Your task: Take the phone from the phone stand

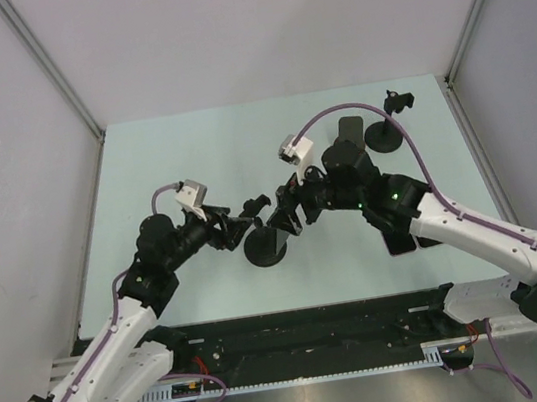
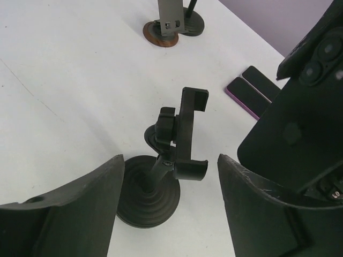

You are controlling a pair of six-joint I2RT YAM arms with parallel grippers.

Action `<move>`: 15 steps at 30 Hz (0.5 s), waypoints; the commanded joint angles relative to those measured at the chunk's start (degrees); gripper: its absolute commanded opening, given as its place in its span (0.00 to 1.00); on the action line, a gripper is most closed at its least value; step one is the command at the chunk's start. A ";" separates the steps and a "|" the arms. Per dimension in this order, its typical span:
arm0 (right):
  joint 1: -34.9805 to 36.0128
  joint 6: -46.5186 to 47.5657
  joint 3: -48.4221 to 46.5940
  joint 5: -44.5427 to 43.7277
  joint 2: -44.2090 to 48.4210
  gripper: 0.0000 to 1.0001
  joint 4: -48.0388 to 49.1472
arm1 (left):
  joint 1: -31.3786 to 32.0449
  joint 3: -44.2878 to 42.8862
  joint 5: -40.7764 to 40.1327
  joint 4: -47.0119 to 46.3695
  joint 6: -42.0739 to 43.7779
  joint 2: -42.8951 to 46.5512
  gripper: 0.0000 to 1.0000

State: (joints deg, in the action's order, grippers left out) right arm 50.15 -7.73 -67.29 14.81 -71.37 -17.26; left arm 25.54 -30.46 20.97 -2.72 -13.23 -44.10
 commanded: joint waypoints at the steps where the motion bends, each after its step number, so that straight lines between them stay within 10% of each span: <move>1: -1.72 -2.90 -0.74 -7.94 4.05 0.00 -7.33 | 0.04 -2.94 -1.90 -0.97 0.75 2.34 0.82; 15: -11.56 -7.74 -0.74 -14.81 -1.92 0.00 -30.98 | 0.04 -0.75 -15.24 7.19 8.13 15.26 1.00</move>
State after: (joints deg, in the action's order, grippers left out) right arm 40.71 -13.41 -67.29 1.67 -70.26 -41.69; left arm 25.54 -30.94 13.63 0.23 -10.44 -32.25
